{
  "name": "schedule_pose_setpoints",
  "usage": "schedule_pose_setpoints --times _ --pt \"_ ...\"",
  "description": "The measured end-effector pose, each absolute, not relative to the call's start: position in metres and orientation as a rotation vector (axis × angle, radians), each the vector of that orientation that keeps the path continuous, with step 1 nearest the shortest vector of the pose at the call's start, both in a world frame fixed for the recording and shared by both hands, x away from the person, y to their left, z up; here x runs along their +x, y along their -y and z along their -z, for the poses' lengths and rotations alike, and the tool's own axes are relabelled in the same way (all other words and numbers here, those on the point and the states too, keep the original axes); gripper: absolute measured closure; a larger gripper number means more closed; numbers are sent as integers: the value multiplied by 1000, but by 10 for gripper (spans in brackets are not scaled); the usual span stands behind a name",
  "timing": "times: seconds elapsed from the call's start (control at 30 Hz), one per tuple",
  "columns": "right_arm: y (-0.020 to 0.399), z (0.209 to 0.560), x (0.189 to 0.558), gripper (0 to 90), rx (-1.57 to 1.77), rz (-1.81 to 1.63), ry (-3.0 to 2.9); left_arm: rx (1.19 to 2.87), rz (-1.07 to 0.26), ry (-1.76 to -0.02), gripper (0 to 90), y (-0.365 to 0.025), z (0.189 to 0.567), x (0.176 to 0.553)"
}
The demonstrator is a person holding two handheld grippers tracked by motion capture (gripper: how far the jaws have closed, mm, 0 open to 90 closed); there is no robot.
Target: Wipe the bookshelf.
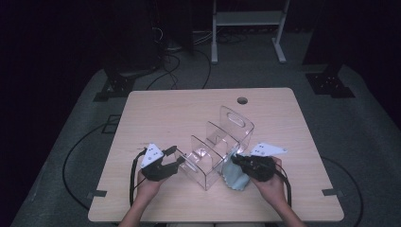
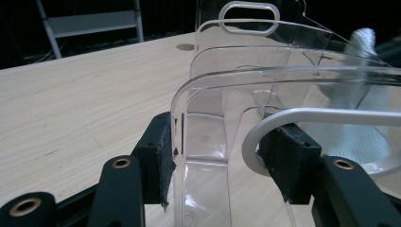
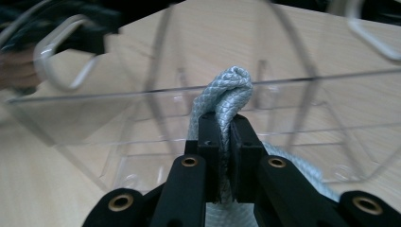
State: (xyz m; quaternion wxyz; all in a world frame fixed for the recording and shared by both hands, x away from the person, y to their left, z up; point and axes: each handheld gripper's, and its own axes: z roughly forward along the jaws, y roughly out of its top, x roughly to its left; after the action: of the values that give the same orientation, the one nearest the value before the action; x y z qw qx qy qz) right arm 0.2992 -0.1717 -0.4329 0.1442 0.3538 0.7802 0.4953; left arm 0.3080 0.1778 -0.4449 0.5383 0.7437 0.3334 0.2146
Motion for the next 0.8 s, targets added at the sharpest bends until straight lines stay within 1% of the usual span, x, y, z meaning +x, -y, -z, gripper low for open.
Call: schedule_pose_setpoints --times 0.07,0.23,0.4,0.57,0.73,0.8 --pt "169 431 295 842 979 -1446 -2273 1767 -509 -791 463 -178 445 308" --pt "173 433 300 842 1032 -1441 -2246 1771 -501 -788 462 -177 445 307" --pt "161 430 290 844 961 -1433 -2287 1770 -498 -788 460 -178 445 307" --pt "173 433 299 844 1047 -1454 -2260 1774 -496 -782 460 -178 444 307" --pt "156 430 284 844 944 -1470 -2319 1774 -498 -782 460 -178 445 307" --pt "158 430 286 844 947 -1470 -2318 1774 -497 -780 460 -179 444 307"
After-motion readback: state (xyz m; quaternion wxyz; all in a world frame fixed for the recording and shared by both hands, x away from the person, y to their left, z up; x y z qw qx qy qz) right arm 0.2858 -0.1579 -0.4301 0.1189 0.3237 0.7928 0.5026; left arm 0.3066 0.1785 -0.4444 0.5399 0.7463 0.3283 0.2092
